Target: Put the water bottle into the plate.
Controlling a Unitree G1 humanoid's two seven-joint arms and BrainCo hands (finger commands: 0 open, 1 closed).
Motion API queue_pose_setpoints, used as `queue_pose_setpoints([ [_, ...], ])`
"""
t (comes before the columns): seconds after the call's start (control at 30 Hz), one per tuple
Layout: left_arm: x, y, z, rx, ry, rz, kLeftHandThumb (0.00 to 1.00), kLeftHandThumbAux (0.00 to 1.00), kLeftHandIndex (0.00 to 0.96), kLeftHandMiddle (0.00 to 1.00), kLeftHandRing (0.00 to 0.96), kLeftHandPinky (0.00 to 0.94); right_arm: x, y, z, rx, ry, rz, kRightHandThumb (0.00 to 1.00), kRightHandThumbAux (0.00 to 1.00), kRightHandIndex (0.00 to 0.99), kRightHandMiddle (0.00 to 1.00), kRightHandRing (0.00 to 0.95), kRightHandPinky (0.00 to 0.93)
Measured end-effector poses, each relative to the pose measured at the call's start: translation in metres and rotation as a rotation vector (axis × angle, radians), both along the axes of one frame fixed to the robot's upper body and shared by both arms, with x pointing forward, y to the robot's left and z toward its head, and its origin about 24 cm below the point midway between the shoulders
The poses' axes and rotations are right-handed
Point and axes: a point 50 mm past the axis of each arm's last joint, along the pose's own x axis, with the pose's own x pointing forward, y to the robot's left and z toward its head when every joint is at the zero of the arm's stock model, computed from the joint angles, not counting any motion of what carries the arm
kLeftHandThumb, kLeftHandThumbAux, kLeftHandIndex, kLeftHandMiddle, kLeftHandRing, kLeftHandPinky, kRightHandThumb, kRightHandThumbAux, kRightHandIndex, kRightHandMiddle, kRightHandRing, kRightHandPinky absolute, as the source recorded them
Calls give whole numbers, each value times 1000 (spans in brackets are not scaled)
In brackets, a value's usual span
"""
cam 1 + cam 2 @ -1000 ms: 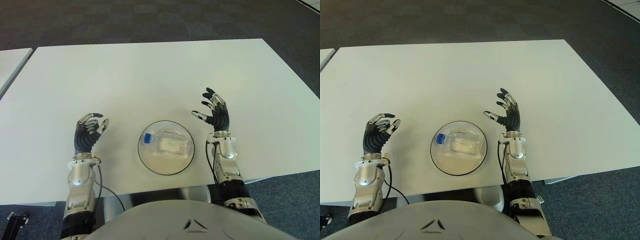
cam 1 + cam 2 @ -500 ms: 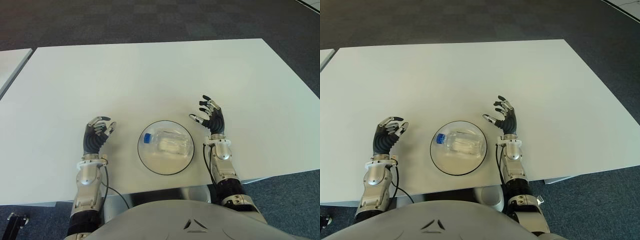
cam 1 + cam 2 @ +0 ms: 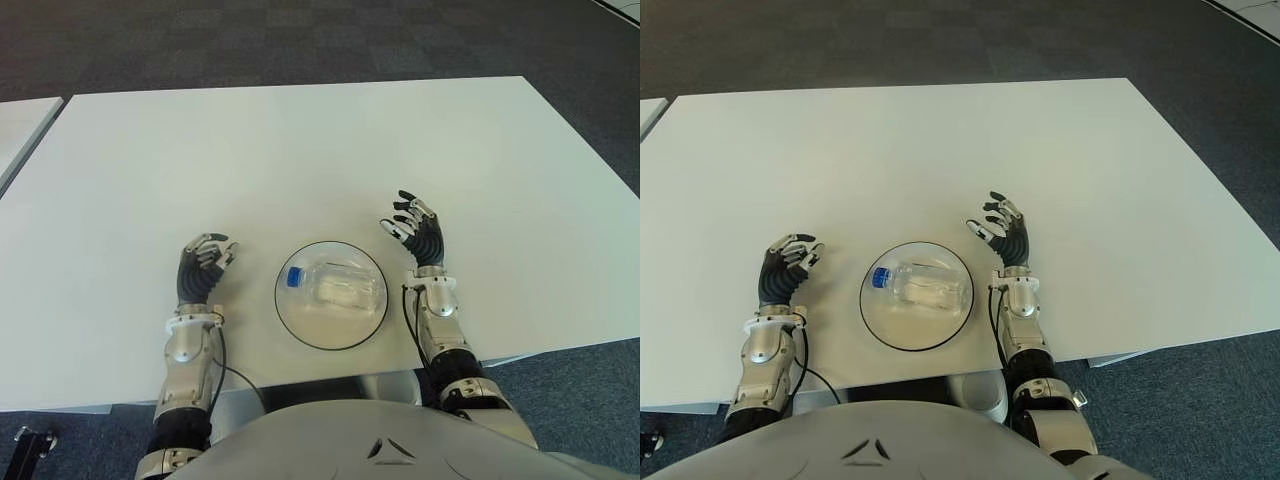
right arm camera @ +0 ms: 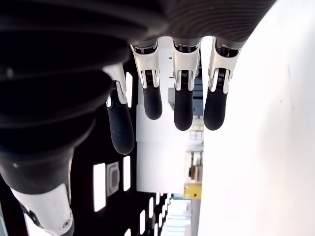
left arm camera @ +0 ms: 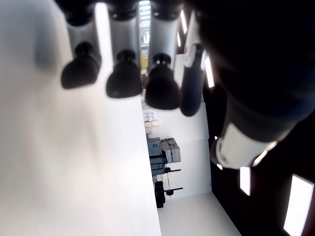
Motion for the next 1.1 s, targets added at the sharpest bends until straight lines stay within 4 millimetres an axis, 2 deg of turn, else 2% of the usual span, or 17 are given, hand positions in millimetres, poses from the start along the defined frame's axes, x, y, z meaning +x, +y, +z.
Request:
queue_pose_setpoints([
  [0.43,3,-2,-4,-11,-32,-5,701,719,436,781,780,755,4,-5,-7,-21,77,-53,705,730,431,469,472,497],
  [0.83,4,-2,-4,-12,-74,-8,701,719,437,790,792,792,6,-8,-8,-42,92,-80,703,731,430,463,463,465],
  [1.1,6,-2,-4,-17,-70,-7,702,718,437,785,787,780,8,-8,-8,-45,100,-84,702,731,430,493,494,495],
])
